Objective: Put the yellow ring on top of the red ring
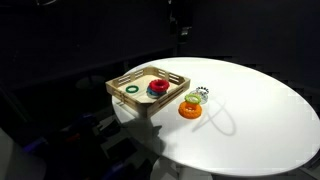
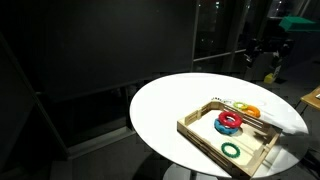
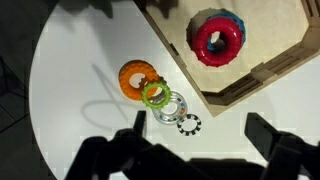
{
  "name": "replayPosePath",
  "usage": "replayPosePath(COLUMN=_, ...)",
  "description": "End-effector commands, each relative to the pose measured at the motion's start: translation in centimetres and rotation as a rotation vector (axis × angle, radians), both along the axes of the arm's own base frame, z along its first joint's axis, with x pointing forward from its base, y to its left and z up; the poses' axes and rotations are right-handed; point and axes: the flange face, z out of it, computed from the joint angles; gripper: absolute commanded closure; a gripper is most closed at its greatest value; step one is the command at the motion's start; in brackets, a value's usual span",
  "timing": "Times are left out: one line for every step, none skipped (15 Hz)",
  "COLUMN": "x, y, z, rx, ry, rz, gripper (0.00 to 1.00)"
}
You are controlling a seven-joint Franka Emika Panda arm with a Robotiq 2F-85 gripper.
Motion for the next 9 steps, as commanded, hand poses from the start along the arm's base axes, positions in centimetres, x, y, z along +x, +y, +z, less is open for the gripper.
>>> replayPosePath(x=2.2, y=-2.1, z=-1.7, rx=-0.004, ry=-0.004, rz=-0.033, gripper=0.0)
replayPosePath(x=2.6, y=-2.6, z=-2.4, rx=-0.005, ry=-0.002, rz=-0.037, gripper=0.0)
replayPosePath(x=3.1, y=-3.1, z=-3.2, rx=-0.012, ry=0.004, rz=-0.038, gripper=0.0)
replayPosePath(x=3.6, y=-3.5, z=-3.9, rx=-0.016, ry=0.012, rz=-0.041, gripper=0.0)
replayPosePath(x=4.0, y=-3.9, z=-4.7, rx=-0.018, ry=0.022, rz=-0.043, gripper=0.0)
replayPosePath(x=4.4, y=-4.3, z=-5.5, rx=-0.019, ry=0.036, rz=-0.044, gripper=0.0)
replayPosePath(x=4.7, y=-4.6, z=-6.2, rx=-0.021, ry=0.048, rz=-0.044, gripper=0.0)
replayPosePath(x=5.0, y=-5.0, z=-7.0, rx=-0.024, ry=0.061, rz=-0.042, gripper=0.0)
replayPosePath(x=5.3, y=-5.3, z=-7.7, rx=-0.024, ry=0.073, rz=-0.034, gripper=0.0)
